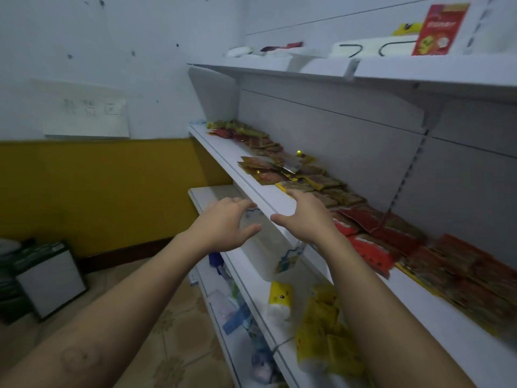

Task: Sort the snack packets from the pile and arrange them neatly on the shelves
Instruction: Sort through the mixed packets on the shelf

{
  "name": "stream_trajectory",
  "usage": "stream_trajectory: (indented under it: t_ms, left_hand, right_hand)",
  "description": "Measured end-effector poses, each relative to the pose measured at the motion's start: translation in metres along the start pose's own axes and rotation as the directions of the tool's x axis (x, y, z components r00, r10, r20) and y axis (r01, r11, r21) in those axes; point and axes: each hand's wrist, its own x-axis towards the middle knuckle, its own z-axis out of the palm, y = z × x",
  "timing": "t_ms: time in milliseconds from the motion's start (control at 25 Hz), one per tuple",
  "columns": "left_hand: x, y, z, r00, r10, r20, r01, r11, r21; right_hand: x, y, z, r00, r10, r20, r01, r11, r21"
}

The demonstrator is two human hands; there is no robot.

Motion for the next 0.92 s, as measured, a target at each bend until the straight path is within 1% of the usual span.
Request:
stream_trajectory:
  t_ms: [200,320,440,560,680,800,920]
  left_hand:
    - [0.073,-0.061,0.02,1.0,-0.01,0.024,0.009,1.0,0.029]
    - [0.134,-0.098,0.032,0.997,0.004,0.076,-0.008,0.999,0.053]
    - [0.199,-0.128,0.038,0.987,0.031,0.155,-0.041,0.997,0.061]
    - [0.255,-0.147,0.041,0.985,0.08,0.154,-0.093,0.993,0.078]
    - [0.301,-0.155,0.046,0.977,0.151,0.148,-0.159,0.986,0.044]
    - [0.349,-0.162,0.058,0.958,0.246,0.147,-0.248,0.969,-0.005]
    - [0.396,-0.172,0.074,0.928,0.329,0.172,-0.332,0.943,-0.013]
  right_hand:
    - [0.097,-0.002,0.052,0.999,0.017,0.028,-0.018,0.999,0.028]
    - [0.169,0.003,0.078,0.997,0.08,0.011,-0.081,0.991,0.103]
    - [0.236,0.007,0.097,0.986,0.163,0.03,-0.165,0.97,0.177]
    - [0.291,0.02,0.101,0.965,0.263,0.001,-0.256,0.938,0.233]
    - [0.327,0.039,0.098,0.939,0.343,0.004,-0.337,0.92,0.2]
    - [0.352,0.065,0.087,0.91,0.406,-0.089,-0.385,0.904,0.188]
    - [0.369,0.091,0.081,0.87,0.472,-0.141,-0.445,0.876,0.185]
